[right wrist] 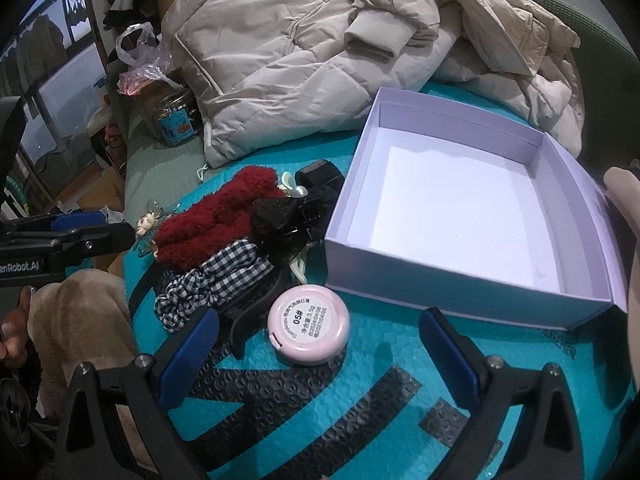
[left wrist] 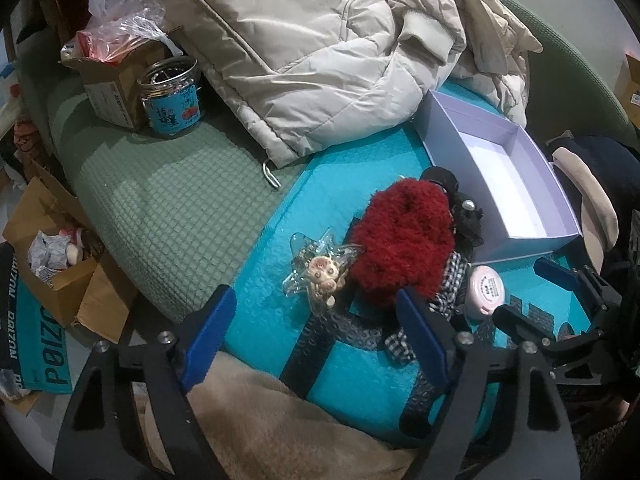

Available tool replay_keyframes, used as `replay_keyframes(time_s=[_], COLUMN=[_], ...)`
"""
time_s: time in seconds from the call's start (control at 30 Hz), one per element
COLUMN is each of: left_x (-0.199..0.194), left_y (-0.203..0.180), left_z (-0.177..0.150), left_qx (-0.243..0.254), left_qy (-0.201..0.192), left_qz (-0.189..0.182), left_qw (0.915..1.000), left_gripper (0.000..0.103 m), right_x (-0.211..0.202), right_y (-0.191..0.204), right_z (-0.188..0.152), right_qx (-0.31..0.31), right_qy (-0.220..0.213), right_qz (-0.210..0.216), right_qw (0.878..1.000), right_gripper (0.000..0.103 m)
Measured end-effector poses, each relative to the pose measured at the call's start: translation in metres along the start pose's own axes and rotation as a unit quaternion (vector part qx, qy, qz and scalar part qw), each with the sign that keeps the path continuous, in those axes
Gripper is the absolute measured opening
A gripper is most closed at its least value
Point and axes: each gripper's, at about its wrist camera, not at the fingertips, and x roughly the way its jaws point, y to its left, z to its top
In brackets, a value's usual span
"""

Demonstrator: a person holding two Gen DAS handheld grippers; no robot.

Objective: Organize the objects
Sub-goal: 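Grasp the pink round compact with the right tool while the left tool grasps the clear star clip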

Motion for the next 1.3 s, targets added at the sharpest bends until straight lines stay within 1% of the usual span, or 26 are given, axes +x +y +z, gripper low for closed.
replay_keyframes(time_s=[0.13, 0.23, 0.3, 0.43, 0.5, 0.63, 0.7, 0.73, 0.77, 0.83, 0.93, 1.03, 1.1, 1.13, 1.2, 1.27, 1.3], left_x=[0.010, 0.019, 0.026, 0.037, 0.042, 0.050, 0.058, 0.060, 0.061, 0.061, 0.063, 0.064, 0.064, 0.064, 0.065, 0.065, 0.065], left_y=[0.006, 0.010, 0.012, 0.014, 0.013, 0.013, 0.014, 0.015, 0.014, 0.013, 0.011, 0.011, 0.013, 0.014, 0.014, 0.014, 0.013], left_z=[0.003, 0.004, 0.006, 0.008, 0.009, 0.010, 0.011, 0.011, 0.011, 0.013, 0.014, 0.015, 0.016, 0.016, 0.017, 0.016, 0.016], left_qx=[-0.006, -0.008, -0.010, -0.007, -0.004, -0.005, -0.006, -0.007, -0.006, -0.001, 0.001, 0.004, -0.002, -0.002, 0.001, 0.004, 0.008], left_qy=[0.011, 0.018, 0.024, 0.033, 0.036, 0.043, 0.052, 0.054, 0.052, 0.044, 0.041, 0.032, 0.025, 0.025, 0.024, 0.023, 0.023], left_qz=[-0.002, -0.001, 0.000, -0.009, -0.013, -0.015, -0.022, -0.023, -0.023, -0.022, -0.025, -0.023, -0.022, -0.020, -0.013, -0.010, -0.010], left_qw=[0.9999, 0.9998, 0.9997, 0.9994, 0.9993, 0.9990, 0.9984, 0.9983, 0.9984, 0.9988, 0.9988, 0.9992, 0.9994, 0.9995, 0.9996, 0.9997, 0.9997], left_gripper=[0.074, 0.068, 0.061, 0.057, 0.054, 0.053, 0.053, 0.053, 0.053, 0.053, 0.053, 0.047, 0.042, 0.041, 0.040, 0.040, 0.040], right_x=[0.009, 0.014, 0.017, 0.022, 0.024, 0.025, 0.026, 0.025, 0.024, 0.022, 0.022, 0.025, 0.029, 0.031, 0.031, 0.031, 0.031], right_y=[0.002, 0.003, 0.002, -0.002, -0.003, -0.003, -0.002, -0.002, -0.002, -0.003, -0.006, -0.006, -0.002, -0.002, 0.000, 0.001, 0.002], right_z=[-0.001, -0.001, 0.000, 0.000, 0.000, 0.002, 0.002, 0.003, 0.002, 0.002, 0.000, -0.002, -0.004, -0.005, -0.005, -0.005, -0.005], right_qx=[-0.006, -0.009, -0.006, 0.001, 0.005, 0.006, 0.005, 0.005, 0.005, 0.006, 0.005, 0.003, -0.008, -0.010, -0.017, -0.018, -0.018], right_qy=[0.009, 0.012, 0.014, 0.019, 0.021, 0.019, 0.021, 0.020, 0.019, 0.017, 0.021, 0.029, 0.039, 0.041, 0.035, 0.031, 0.030], right_qz=[0.004, 0.003, 0.002, 0.007, 0.014, 0.021, 0.025, 0.028, 0.029, 0.026, 0.024, 0.027, 0.019, 0.016, 0.015, 0.018, 0.018], right_qw=[1.000, 1.000, 1.000, 1.000, 1.000, 1.000, 0.999, 0.999, 0.999, 0.999, 0.999, 0.999, 0.999, 0.999, 0.999, 0.999, 0.999], right_gripper=[0.100, 0.096, 0.095, 0.084, 0.081, 0.078, 0.076, 0.073, 0.069, 0.067, 0.064, 0.063, 0.062, 0.062, 0.058, 0.052, 0.052])
